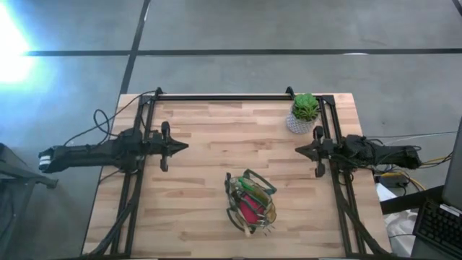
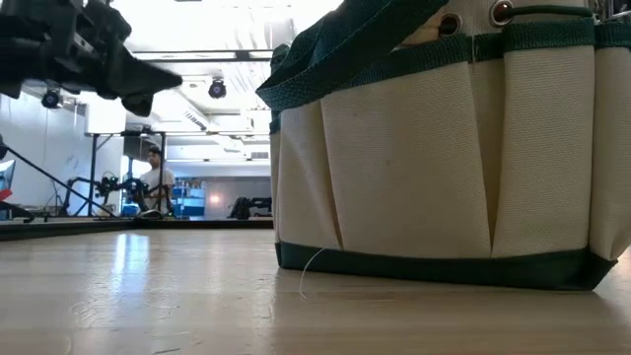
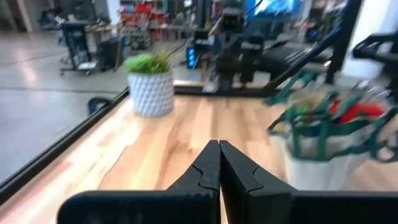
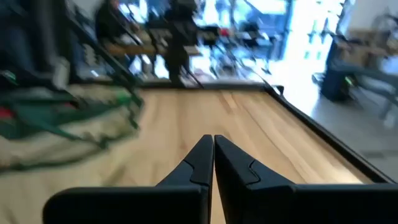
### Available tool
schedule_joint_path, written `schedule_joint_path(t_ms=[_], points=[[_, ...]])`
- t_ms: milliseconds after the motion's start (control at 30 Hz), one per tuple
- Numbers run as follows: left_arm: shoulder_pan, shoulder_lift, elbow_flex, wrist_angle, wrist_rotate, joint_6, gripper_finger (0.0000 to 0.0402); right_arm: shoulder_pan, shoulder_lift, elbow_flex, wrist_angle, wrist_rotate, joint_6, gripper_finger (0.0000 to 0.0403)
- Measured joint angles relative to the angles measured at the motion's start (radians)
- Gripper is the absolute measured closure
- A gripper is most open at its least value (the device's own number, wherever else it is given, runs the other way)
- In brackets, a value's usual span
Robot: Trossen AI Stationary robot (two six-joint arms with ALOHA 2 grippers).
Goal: Pick & Place Garden tools in Gardening bag
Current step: Return to Home Position
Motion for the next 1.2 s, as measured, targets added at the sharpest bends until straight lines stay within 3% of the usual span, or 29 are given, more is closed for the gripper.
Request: schedule_joint_path(t_ms=[233, 500, 933, 1200], points=[[0.081, 0.001, -0.015, -0.102, -0.010, 0.053, 0.0399, -0.108, -0.002, -0.017, -0.083, 0.009, -0.024, 0.0394], [0.083, 0.001, -0.057, -0.108, -0.062, 0.054, 0.0388, -0.117, 0.017, -0.019, -0.084, 0.187, -0.046, 0.0394], [0.082, 0.001, -0.174, -0.105, -0.063, 0.054, 0.0388, -0.117, 0.016, -0.019, -0.084, 0.189, -0.026, 0.0394], [0.082, 0.016, -0.172, -0.117, -0.068, 0.055, 0.0388, -0.117, 0.016, -0.019, -0.084, 0.189, -0.026, 0.0394]])
